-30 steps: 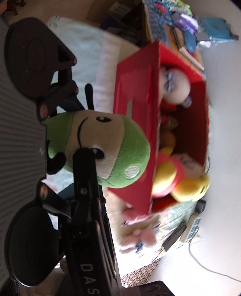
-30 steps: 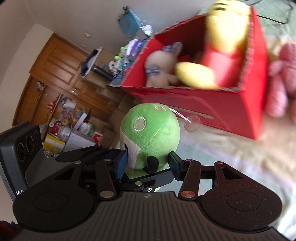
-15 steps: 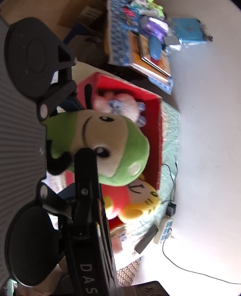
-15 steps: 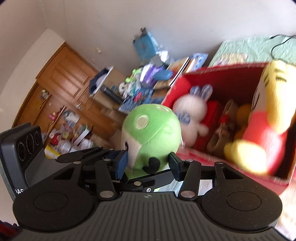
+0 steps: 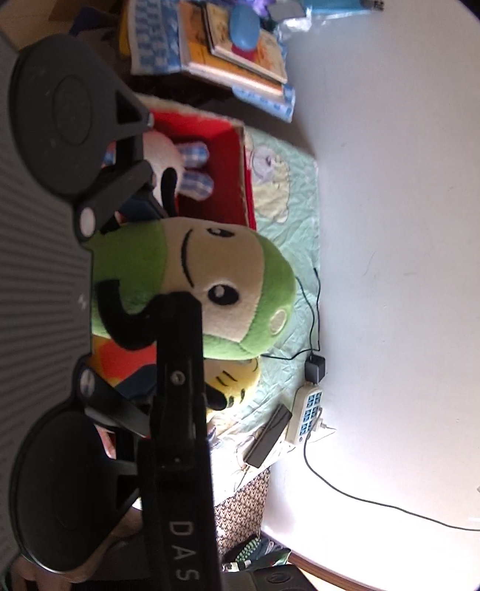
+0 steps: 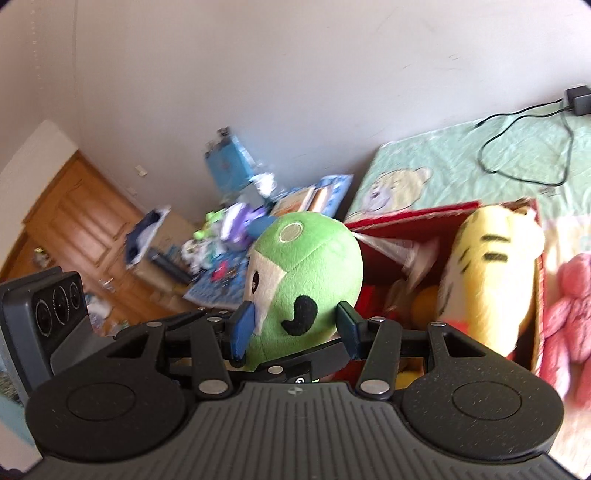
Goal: Organize objects
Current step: 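Lower the green doll into the red box and open the right gripper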
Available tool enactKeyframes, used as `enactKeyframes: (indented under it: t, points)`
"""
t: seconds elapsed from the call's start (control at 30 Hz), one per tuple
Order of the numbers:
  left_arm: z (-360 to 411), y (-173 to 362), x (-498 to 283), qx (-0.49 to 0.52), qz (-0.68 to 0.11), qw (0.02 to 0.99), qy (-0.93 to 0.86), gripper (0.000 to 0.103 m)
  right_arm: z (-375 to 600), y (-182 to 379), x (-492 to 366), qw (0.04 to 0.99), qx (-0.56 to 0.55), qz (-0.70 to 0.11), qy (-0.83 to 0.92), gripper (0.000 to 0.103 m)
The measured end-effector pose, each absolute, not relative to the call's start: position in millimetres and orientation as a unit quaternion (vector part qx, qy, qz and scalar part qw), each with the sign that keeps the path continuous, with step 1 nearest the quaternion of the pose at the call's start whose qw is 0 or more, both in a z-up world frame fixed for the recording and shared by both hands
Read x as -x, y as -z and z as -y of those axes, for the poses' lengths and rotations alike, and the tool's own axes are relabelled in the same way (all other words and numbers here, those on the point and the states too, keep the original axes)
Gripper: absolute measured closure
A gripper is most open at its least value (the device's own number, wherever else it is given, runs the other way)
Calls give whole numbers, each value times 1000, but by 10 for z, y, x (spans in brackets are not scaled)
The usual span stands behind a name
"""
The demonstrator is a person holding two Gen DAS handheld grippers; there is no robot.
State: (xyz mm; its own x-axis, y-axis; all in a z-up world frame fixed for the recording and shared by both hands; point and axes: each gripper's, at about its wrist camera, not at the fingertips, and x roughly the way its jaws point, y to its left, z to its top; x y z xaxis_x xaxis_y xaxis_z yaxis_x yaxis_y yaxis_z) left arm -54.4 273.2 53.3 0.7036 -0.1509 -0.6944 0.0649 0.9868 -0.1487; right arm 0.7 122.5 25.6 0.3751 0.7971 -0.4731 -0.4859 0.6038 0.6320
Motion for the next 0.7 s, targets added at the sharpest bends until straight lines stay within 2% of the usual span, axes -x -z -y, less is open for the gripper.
enactKeyframes:
  t: [0.43, 0.7]
  points:
    - [-2675, 216, -40, 68, -471, 874, 98, 26, -1450, 62, -337, 842, -104, -428, -313, 53]
    - [-2726, 279, -132, 67, -483, 868, 97, 24, -1489, 158, -389, 848, -81, -436, -290, 55]
